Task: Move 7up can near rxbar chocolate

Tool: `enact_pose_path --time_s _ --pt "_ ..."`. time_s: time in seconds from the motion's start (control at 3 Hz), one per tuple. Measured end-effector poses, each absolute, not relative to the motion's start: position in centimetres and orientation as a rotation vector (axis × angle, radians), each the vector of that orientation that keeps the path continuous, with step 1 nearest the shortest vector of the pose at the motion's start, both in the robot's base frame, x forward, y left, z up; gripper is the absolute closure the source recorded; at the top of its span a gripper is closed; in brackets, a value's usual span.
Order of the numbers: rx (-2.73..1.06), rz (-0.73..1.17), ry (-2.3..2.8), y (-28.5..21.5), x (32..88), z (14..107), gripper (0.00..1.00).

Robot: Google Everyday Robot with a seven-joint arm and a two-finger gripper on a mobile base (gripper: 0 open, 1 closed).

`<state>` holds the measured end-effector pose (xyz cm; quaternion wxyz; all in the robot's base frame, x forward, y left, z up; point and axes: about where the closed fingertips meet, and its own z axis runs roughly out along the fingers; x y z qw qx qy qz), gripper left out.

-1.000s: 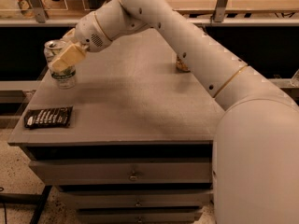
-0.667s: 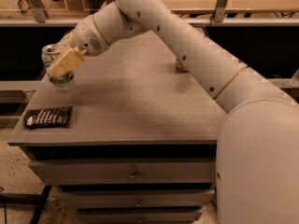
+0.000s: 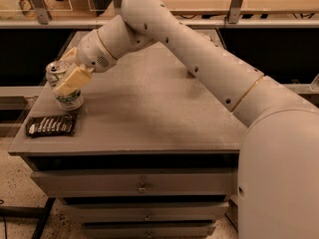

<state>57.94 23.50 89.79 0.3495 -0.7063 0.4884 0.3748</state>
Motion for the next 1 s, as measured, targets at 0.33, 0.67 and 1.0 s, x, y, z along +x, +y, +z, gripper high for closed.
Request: enact_pose_path --time_s 0.33,0.67,1.0 --pt "-1.872 0.938 1.231 23.53 57.37 88.91 0.13" --pt "-1.932 0.904 1.204 23.29 57.36 89.71 0.00" --pt "-1.932 0.905 1.204 23.30 57.36 89.71 0.00"
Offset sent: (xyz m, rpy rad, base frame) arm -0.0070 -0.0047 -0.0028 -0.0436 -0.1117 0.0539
